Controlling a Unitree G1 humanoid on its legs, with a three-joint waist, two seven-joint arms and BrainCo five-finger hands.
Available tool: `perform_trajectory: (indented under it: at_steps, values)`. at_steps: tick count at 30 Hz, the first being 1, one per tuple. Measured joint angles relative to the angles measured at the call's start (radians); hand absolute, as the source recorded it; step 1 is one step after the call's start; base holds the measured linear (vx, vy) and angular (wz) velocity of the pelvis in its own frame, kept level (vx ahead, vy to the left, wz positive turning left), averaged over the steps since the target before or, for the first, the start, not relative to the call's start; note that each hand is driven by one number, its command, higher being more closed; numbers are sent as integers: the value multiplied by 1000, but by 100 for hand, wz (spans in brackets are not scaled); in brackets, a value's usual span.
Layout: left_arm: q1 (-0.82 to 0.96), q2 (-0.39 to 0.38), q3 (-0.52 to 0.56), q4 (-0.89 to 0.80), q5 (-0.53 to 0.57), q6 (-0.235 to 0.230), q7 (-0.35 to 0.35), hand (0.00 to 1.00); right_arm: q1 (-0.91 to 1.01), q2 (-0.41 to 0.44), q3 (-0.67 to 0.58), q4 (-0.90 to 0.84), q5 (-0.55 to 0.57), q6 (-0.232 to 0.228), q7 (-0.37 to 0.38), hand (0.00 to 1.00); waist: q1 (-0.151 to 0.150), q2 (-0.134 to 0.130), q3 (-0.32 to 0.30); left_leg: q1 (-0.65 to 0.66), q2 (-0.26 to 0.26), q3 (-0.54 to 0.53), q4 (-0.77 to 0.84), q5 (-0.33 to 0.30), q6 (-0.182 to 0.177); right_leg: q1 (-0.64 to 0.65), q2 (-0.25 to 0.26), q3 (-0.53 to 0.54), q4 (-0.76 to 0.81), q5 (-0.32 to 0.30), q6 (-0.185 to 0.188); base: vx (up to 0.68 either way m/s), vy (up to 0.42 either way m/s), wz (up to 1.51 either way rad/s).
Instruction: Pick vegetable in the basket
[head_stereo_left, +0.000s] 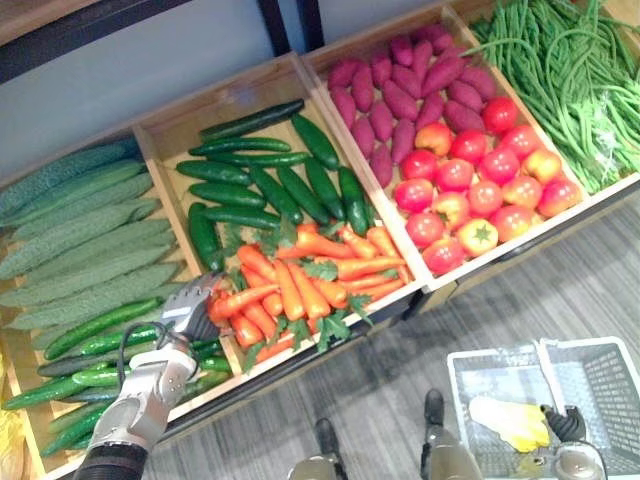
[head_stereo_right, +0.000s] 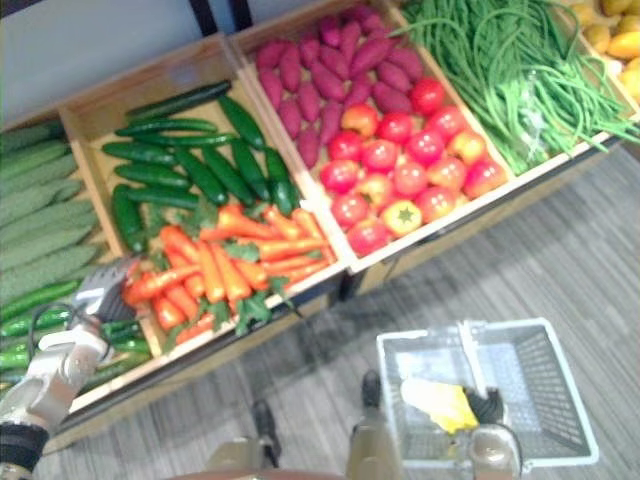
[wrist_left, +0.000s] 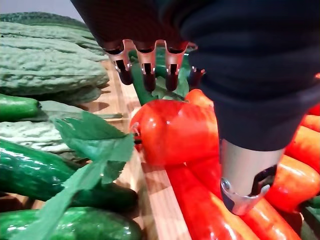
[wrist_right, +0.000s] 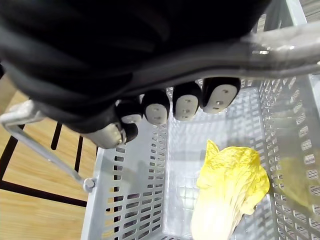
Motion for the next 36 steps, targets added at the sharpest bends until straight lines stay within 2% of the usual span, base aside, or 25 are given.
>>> perform_trajectory:
  at_steps: [6,7,12,27,36]
  values:
    - [-6,-11,-12,0,-1,1,0,0,0,0,0,-25,0,1,0,100,0,1,1,-8,0,8,0,-3,-1,-14,1,8,2,0,0,7,-20,-3]
    - [-7,-11,-12,0,-1,3,0,100,0,0,0,-28,0,1,0,100,0,1,2,-15,0,8,3,-3,0,-21,1,9,3,0,0,0,0,0]
    - [-8,-28,-22,2,-1,9,2,100,-1,0,1,-31,0,1,0,100,3,-1,5,-16,5,24,27,-21,0,-22,2,22,7,0,0,12,-16,-8]
    - [-75,-90,-38,192,-1,20,39,100,-2,-1,18,-19,0,1,-2,100,-2,-9,10,2,8,31,44,-30,-3,-11,5,39,14,4,-1,1,-5,-3]
    - [-86,-90,-31,231,1,29,36,100,-6,-1,38,10,0,1,0,100,-22,-14,10,22,12,29,49,-32,-5,25,9,37,-17,22,-1,-3,-7,0]
